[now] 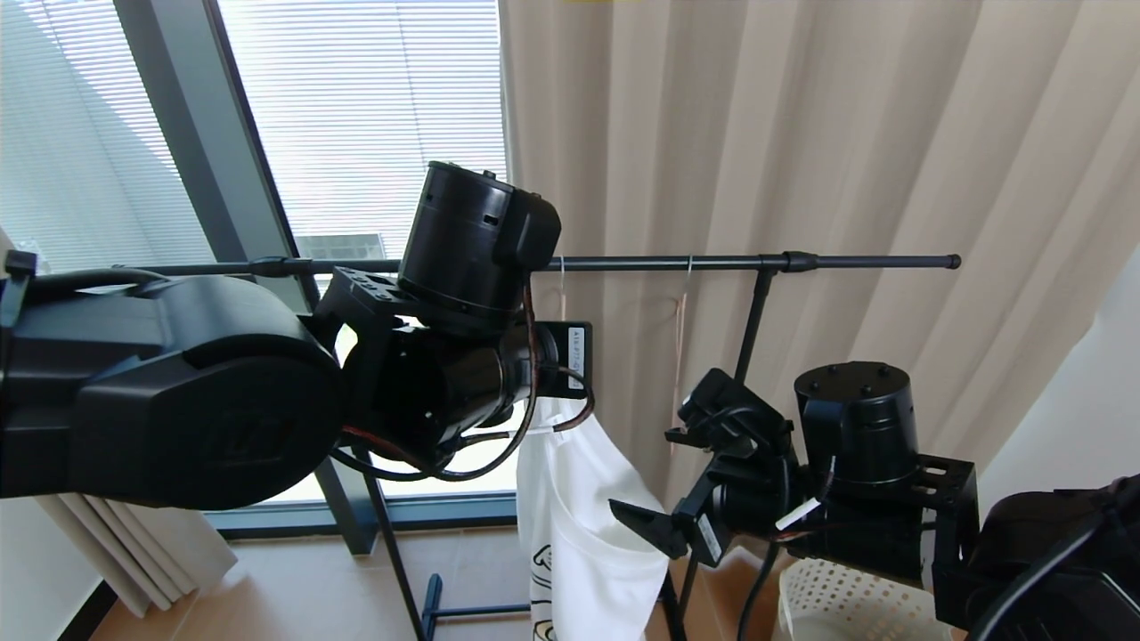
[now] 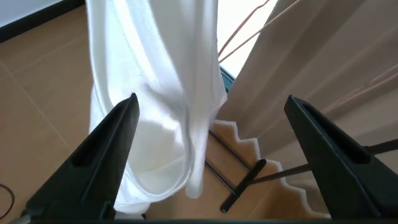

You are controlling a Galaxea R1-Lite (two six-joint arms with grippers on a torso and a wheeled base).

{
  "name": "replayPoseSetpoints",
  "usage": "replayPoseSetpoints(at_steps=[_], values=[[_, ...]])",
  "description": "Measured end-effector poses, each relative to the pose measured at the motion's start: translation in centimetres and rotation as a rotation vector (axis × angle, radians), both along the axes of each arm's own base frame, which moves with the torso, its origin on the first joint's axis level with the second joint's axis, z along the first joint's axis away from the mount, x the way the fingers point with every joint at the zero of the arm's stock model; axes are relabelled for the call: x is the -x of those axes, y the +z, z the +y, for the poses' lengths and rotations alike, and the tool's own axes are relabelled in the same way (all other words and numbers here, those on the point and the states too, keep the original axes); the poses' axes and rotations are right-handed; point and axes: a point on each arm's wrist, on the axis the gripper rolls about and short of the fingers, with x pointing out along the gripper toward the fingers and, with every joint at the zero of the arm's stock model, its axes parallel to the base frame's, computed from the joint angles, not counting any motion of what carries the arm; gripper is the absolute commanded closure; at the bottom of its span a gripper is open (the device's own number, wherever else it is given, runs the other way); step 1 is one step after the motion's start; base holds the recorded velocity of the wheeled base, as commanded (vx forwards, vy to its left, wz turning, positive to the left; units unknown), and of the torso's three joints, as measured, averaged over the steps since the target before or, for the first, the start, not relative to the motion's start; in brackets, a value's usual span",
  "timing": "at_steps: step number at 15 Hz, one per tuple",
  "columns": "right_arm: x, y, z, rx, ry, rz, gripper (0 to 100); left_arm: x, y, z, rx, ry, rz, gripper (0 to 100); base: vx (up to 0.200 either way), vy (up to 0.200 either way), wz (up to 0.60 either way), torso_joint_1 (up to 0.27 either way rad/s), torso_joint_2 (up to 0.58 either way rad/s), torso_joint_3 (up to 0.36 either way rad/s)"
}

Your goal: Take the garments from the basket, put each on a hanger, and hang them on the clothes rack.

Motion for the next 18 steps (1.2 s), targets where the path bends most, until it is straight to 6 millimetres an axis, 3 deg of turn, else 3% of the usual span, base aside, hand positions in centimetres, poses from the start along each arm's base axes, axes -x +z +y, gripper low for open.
replayPoseSetpoints(at_steps=[13, 14, 18], values=[[-1.2, -1.6, 0.7, 0.009, 0.015, 0.048, 0, 1.0, 0.0, -0.6, 0.010, -0.033, -0.012, 100, 0.000, 0.000, 0.00, 0.000, 0.00, 0.000], [-1.2, -1.7, 0.8, 0.009, 0.015, 0.049, 100, 1.1, 0.1, -0.6, 0.011, -0.036, -0.012, 100, 0.000, 0.000, 0.00, 0.000, 0.00, 0.000], [-2.0, -1.8, 1.3, -0.049, -0.038, 0.098, 100, 1.4, 0.2, -0.5, 0.007, -0.044, -0.017, 100, 0.000, 0.000, 0.00, 0.000, 0.00, 0.000]])
